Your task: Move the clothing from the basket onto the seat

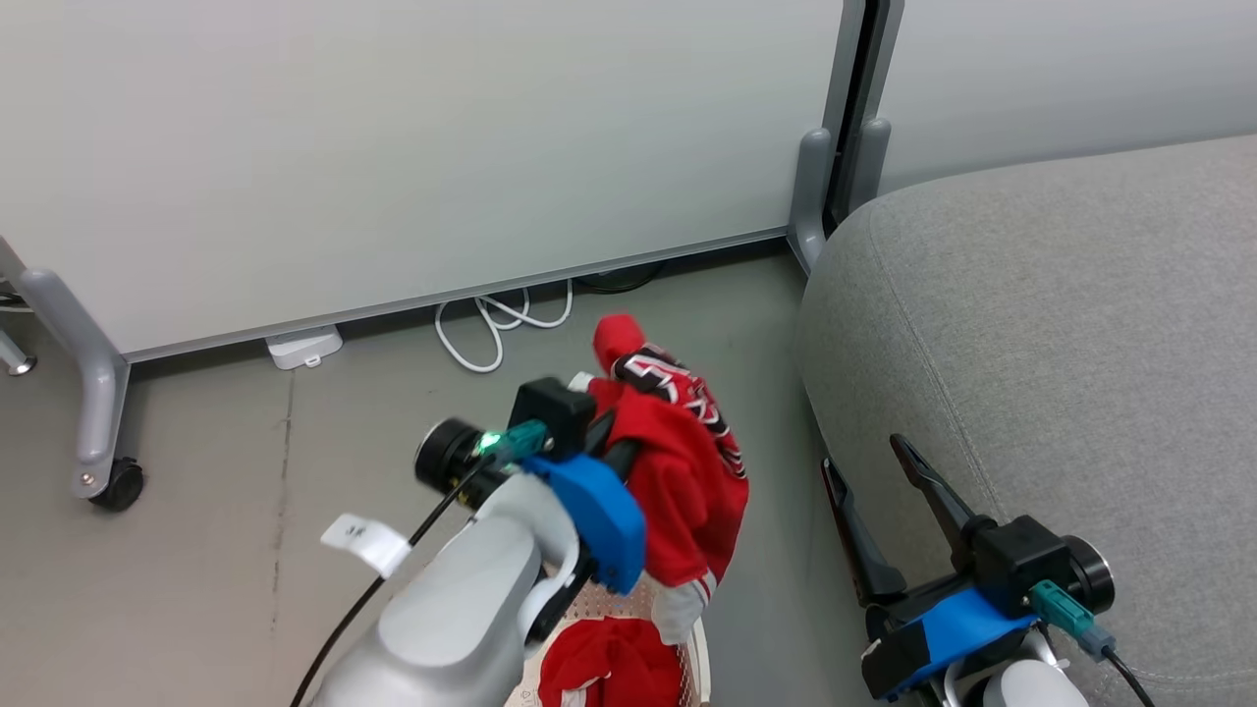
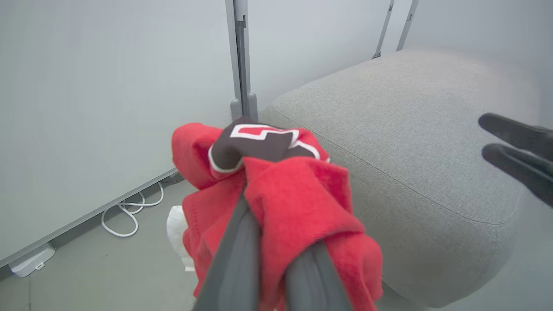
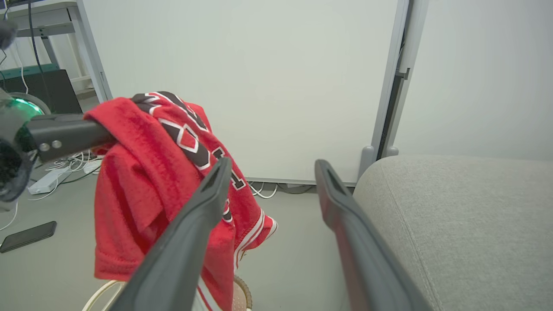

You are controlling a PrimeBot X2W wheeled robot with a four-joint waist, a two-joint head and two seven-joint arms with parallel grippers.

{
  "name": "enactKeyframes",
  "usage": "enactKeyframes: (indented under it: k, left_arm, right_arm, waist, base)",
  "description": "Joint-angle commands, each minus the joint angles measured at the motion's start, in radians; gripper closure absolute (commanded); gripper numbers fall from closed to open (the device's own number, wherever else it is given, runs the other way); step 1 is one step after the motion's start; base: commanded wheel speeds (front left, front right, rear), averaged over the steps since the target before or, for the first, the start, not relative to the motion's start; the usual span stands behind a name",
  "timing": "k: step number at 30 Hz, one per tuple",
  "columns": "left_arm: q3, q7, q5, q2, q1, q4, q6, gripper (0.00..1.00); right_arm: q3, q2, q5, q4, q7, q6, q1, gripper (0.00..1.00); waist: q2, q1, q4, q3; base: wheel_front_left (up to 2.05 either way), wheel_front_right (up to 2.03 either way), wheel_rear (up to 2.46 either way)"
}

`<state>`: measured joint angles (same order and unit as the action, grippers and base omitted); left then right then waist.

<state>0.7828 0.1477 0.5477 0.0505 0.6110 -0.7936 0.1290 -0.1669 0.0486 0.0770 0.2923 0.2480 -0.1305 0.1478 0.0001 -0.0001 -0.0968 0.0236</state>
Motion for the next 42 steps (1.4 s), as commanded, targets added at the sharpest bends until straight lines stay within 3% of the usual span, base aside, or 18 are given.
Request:
enactKeyframes:
  k: [1,12,30,42]
  left_arm:
    - [0.008,-0.005,0.011,0.000,0.028,0.013,0.002,1.00]
    - [0.091,-0.054,0.084,0.000,0.179,0.088,-0.004,1.00]
    - [0.182,-0.037,0.140,0.000,0.224,0.098,-0.048,1.00]
    - [0.217,-0.022,0.174,0.000,0.242,0.087,-0.054,1.00]
  right_arm:
    - [-0.002,0.003,-0.007,-0.004,-0.001,0.000,-0.016,0.00]
    - [-0.036,0.003,-0.002,-0.002,-0.014,0.000,-0.013,0.00]
    - [-0.031,0.003,-0.015,-0.003,-0.037,0.000,0.003,0.00]
    - [-0.092,0.003,-0.058,0.138,-0.087,0.000,0.158,0.00]
  waist:
    - [-0.0001,0.0001,0.001,-0.002]
    - [-0.0001,0.0001,-0.016,-0.012]
    - [-0.0001,0.0001,-0.025,0.000]
    - [-0.0001,0.0001,-0.040,0.020]
  base:
    - [0.00,0.00,0.00]
    - [0.00,0.00,0.00]
    - [0.00,0.00,0.00]
    - [0.00,0.00,0.00]
